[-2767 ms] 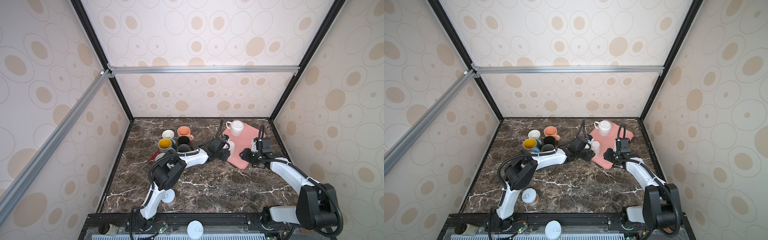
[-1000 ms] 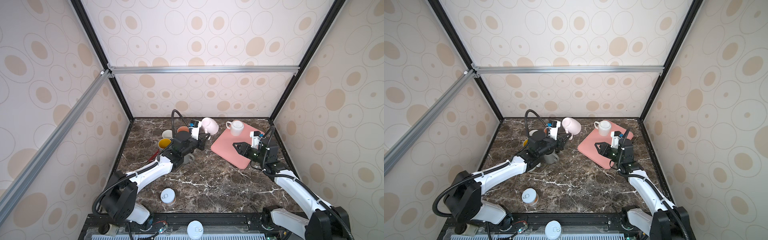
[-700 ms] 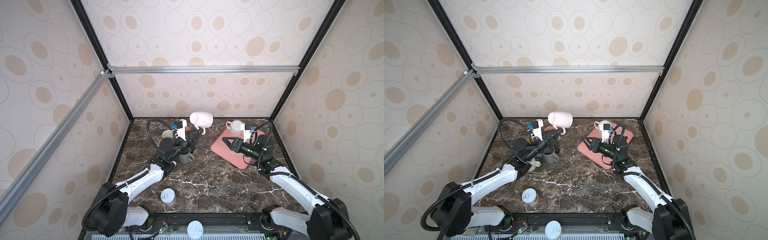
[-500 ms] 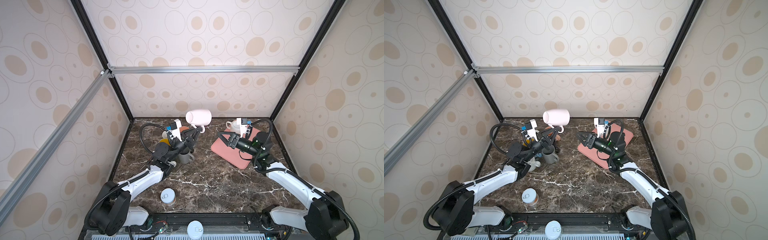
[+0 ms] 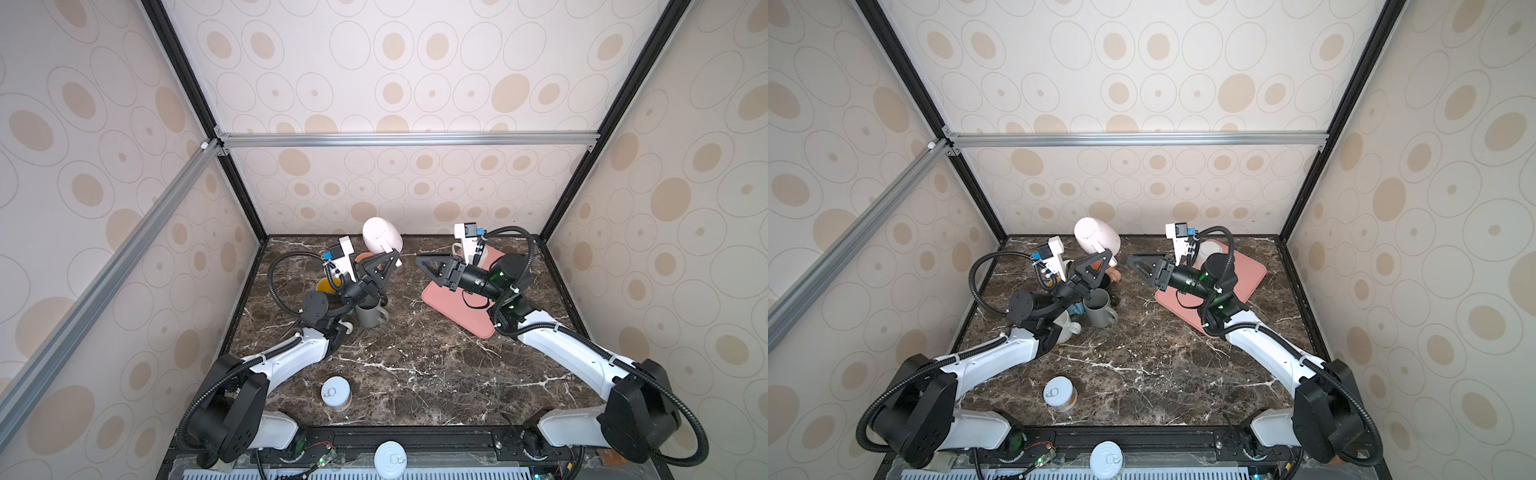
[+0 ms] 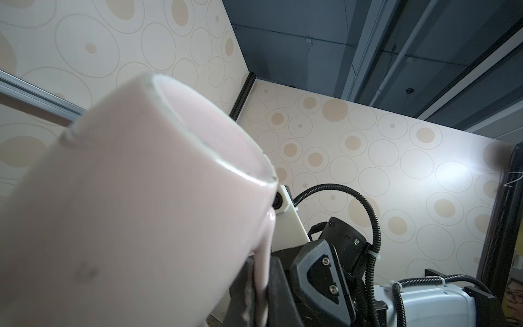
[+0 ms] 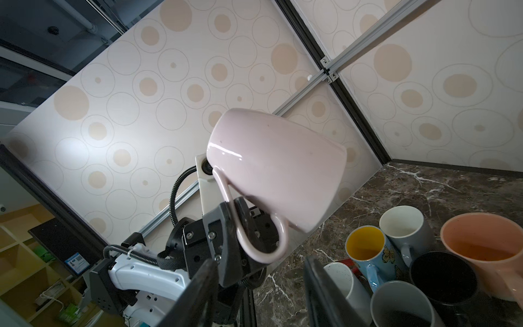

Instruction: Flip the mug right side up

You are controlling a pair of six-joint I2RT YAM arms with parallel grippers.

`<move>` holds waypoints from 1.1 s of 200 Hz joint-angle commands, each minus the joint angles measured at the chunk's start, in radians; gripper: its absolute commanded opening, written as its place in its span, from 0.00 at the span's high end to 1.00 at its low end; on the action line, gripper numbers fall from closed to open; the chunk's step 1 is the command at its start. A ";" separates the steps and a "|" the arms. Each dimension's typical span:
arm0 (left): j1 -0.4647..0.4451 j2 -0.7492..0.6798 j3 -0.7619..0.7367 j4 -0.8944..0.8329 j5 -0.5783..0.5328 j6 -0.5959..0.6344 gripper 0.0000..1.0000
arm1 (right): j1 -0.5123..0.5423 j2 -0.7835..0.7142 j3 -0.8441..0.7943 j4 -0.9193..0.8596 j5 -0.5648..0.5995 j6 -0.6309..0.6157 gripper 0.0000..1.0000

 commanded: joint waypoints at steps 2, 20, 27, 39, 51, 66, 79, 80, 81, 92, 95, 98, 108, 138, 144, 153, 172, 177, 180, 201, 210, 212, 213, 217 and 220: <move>0.005 0.006 0.062 0.061 0.015 -0.016 1.00 | 0.005 0.002 0.009 0.031 0.009 0.007 0.48; 0.004 0.033 0.093 -0.039 0.016 -0.006 1.00 | 0.003 -0.028 -0.010 -0.063 0.050 -0.052 0.49; 0.006 0.051 0.108 -0.093 0.021 0.002 1.00 | 0.002 -0.052 -0.020 -0.146 0.093 -0.091 0.50; 0.002 0.089 0.133 -0.185 0.023 0.013 1.00 | 0.001 -0.110 -0.032 -0.343 0.227 -0.169 0.50; -0.004 0.138 0.154 -0.254 0.023 0.018 1.00 | -0.004 -0.167 -0.029 -0.574 0.422 -0.228 0.51; -0.020 0.211 0.184 -0.298 0.024 0.019 1.00 | -0.047 -0.209 -0.032 -0.776 0.573 -0.233 0.52; -0.044 0.289 0.228 -0.328 0.036 0.021 1.00 | -0.120 -0.233 -0.056 -0.852 0.570 -0.209 0.52; -0.046 0.296 0.233 -0.330 0.037 0.021 1.00 | -0.125 -0.235 -0.058 -0.855 0.568 -0.206 0.52; -0.048 0.304 0.237 -0.333 0.038 0.022 1.00 | -0.129 -0.236 -0.061 -0.858 0.566 -0.205 0.52; -0.075 0.373 0.291 -0.362 0.048 0.038 1.00 | -0.193 -0.256 -0.098 -0.873 0.531 -0.184 0.52; -0.083 0.392 0.307 -0.370 0.051 0.046 1.00 | -0.206 -0.262 -0.108 -0.874 0.525 -0.179 0.52; -0.091 0.412 0.324 -0.378 0.053 0.049 1.00 | -0.219 -0.269 -0.119 -0.876 0.522 -0.175 0.52; -0.115 0.478 0.379 -0.402 0.061 0.059 1.00 | -0.258 -0.291 -0.149 -0.880 0.519 -0.169 0.52; -0.180 0.655 0.507 -0.373 0.064 0.053 1.00 | -0.306 -0.331 -0.195 -0.915 0.528 -0.189 0.52; -0.192 0.684 0.529 -0.364 0.061 0.053 1.00 | -0.313 -0.334 -0.198 -0.925 0.530 -0.199 0.52; -0.206 0.729 0.574 -0.367 0.064 0.055 1.00 | -0.323 -0.336 -0.200 -0.944 0.534 -0.213 0.52; -0.237 0.834 0.682 -0.391 0.081 0.062 1.00 | -0.346 -0.335 -0.202 -0.972 0.555 -0.238 0.51; -0.243 0.860 0.712 -0.398 0.087 0.063 1.00 | -0.353 -0.332 -0.202 -0.976 0.561 -0.243 0.51; -0.246 0.875 0.728 -0.404 0.090 0.064 1.00 | -0.357 -0.330 -0.203 -0.976 0.563 -0.246 0.51; -0.266 0.973 0.832 -0.430 0.104 0.079 1.00 | -0.391 -0.298 -0.195 -0.989 0.574 -0.257 0.51; -0.273 1.015 0.879 -0.451 0.109 0.094 1.00 | -0.406 -0.276 -0.185 -0.996 0.572 -0.260 0.51; -0.274 1.025 0.891 -0.457 0.111 0.096 1.00 | -0.409 -0.269 -0.183 -0.998 0.571 -0.261 0.51; -0.273 1.031 0.896 -0.459 0.112 0.097 1.00 | -0.410 -0.267 -0.182 -0.999 0.570 -0.262 0.51; -0.275 1.053 0.917 -0.469 0.115 0.102 1.00 | -0.415 -0.256 -0.178 -1.003 0.569 -0.263 0.51; -0.276 1.068 0.932 -0.476 0.117 0.104 1.00 | -0.418 -0.246 -0.173 -1.007 0.569 -0.261 0.51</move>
